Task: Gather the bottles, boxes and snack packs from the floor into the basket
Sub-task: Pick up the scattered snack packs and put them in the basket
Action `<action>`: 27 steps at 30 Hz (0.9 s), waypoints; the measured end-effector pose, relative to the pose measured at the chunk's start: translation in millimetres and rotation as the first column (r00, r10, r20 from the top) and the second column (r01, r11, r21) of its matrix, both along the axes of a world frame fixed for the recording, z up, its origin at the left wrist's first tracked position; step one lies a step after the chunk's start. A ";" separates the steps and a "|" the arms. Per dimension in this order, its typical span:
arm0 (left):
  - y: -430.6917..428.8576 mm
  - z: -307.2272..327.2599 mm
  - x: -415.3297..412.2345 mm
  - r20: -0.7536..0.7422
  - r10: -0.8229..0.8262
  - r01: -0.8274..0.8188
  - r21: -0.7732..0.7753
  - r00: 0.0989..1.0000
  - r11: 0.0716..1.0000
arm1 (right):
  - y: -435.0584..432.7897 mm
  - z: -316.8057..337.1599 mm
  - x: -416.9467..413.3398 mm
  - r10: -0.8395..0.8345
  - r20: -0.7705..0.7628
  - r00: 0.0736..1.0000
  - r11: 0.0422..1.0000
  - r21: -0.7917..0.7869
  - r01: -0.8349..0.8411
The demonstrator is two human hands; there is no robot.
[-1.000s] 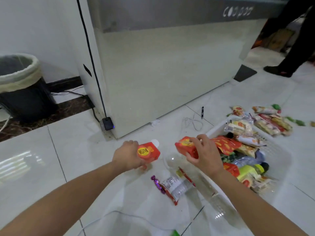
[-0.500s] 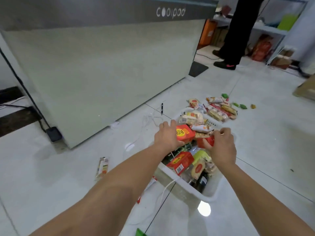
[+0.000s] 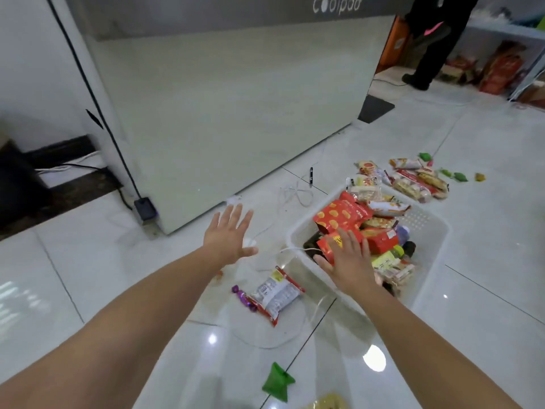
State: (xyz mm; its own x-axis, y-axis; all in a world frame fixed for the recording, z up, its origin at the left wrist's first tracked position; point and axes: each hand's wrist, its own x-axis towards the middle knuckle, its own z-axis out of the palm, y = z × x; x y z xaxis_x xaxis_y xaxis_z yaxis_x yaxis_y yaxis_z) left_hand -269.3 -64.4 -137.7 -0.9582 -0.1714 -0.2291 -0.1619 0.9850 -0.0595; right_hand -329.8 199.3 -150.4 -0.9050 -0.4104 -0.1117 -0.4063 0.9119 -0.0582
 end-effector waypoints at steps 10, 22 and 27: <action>-82.4 -22.3 60.9 0.145 0.204 -0.200 -0.042 0.968 0.979 | -111.2 -52.7 64.6 0.038 0.170 0.985 0.983 -0.183 -0.006; -57.4 -92.1 37.1 0.400 0.083 -0.166 0.176 0.913 0.970 | -127.5 -119.8 56.6 -0.623 0.778 0.084 0.106 -0.023 0.994; -53.2 -117.5 31.5 0.445 0.068 -0.186 0.227 0.893 0.956 | -124.6 -133.7 41.6 -0.604 0.796 0.038 0.044 -0.013 0.999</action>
